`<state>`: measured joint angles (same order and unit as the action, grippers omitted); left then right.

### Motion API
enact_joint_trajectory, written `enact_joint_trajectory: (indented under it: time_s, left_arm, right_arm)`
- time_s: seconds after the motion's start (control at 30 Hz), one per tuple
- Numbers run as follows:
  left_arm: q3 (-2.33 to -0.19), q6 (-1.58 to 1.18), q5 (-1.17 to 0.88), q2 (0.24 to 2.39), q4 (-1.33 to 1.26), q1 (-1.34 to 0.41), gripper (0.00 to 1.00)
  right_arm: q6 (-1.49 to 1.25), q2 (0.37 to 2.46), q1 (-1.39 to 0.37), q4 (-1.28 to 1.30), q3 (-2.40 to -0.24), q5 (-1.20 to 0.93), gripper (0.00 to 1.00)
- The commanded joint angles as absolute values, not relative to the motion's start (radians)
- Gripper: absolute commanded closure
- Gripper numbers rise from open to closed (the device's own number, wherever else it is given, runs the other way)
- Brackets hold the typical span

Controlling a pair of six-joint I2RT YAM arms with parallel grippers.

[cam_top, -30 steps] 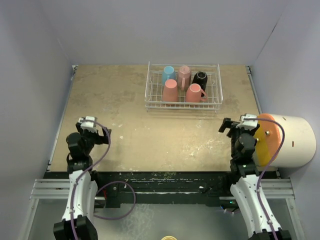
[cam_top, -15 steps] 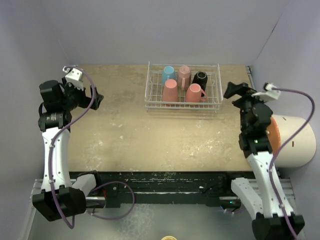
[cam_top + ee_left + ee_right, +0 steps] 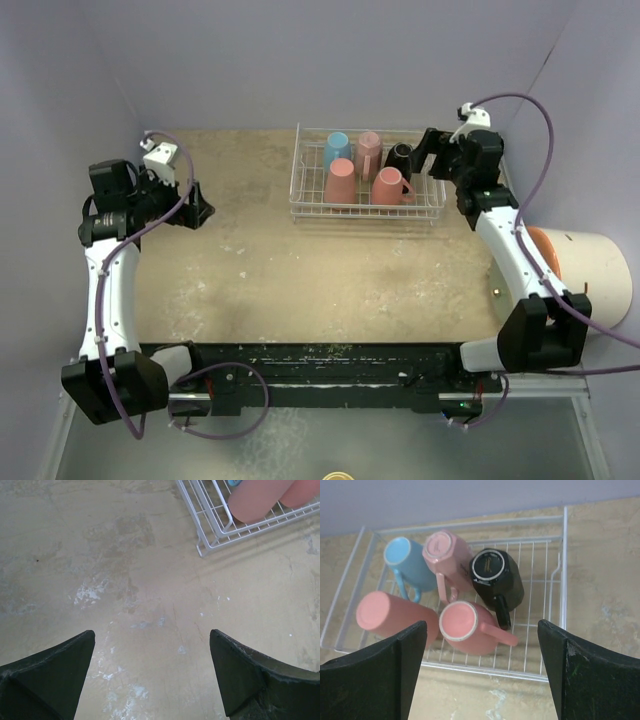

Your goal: Unload the cups from the dish rack

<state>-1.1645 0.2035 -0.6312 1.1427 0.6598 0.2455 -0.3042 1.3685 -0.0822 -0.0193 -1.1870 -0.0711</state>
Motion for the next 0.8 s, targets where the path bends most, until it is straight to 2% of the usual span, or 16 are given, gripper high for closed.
enact_joint_trajectory:
  time_s: [0.0,0.2,0.6,0.77]
  left_arm:
    - [-1.134,0.256,-0.711,1.113,0.663,0.242,0.01]
    - [-1.104,0.261,-0.735,1.106,0.663,0.242,0.01]
    - [-1.194,0.316,-0.763,1.142,0.751,0.241,0.01]
    - [-1.173,0.339,-0.791,1.106,0.739,0.242,0.01]
  right_arm:
    - [-0.229,1.414,-0.110,0.036,-1.213,-0.063,0.08]
    - [-0.176,1.516,-0.115,0.060,-1.227,-0.149,0.07]
    - [-0.134,1.732,-0.116,0.023,-1.277,-0.328,0.07]
    - [-0.127,1.728,-0.166,0.017,-1.265,-0.387,0.09]
